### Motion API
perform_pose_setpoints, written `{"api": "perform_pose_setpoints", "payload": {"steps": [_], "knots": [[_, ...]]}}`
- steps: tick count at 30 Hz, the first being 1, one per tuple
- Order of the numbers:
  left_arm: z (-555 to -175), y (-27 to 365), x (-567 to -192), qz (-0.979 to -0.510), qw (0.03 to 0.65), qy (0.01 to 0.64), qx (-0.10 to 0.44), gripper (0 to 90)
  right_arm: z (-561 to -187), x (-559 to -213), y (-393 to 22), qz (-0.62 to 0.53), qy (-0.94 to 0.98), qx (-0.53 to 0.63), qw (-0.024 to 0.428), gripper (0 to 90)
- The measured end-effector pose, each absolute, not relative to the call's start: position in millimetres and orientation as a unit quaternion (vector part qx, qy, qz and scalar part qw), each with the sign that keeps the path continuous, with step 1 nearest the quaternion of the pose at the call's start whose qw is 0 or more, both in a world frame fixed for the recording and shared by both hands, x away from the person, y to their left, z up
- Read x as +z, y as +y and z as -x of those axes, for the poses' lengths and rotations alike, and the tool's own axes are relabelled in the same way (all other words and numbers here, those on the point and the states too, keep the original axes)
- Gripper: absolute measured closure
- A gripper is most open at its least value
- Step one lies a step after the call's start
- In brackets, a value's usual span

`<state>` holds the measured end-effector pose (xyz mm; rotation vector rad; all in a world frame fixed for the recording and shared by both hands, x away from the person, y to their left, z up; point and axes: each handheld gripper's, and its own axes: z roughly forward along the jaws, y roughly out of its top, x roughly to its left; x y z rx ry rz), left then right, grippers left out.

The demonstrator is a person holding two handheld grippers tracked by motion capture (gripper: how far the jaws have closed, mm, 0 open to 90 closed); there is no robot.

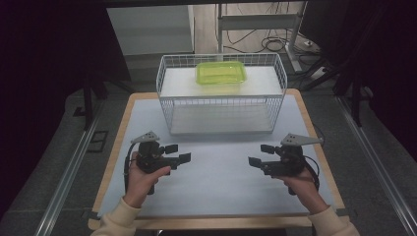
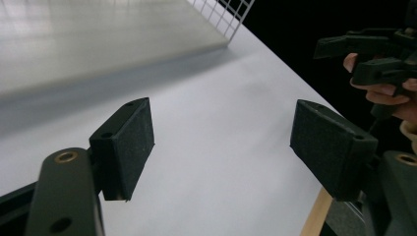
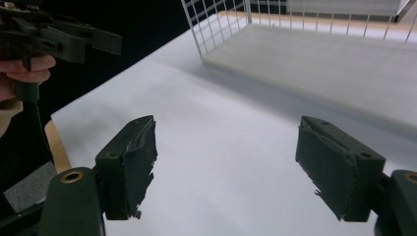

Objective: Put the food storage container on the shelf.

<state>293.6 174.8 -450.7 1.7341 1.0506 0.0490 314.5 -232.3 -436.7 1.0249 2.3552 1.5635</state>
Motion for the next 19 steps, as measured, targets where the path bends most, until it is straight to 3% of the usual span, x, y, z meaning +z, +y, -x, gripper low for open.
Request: {"api": "perform_pose_setpoints", "payload": {"steps": [12,19], "knots": [[-293.6,175.7,-457.7,-0.732,0.518,0.441,0.023,24.8,-313.5,-453.4,-237.8,-0.35,0.762,0.542,0.051,23.5],[-297.6,177.0,-465.2,-0.733,0.51,0.449,0.02,24.8,-312.2,-470.8,-244.3,-0.351,0.761,0.543,0.056,16.9]]}}
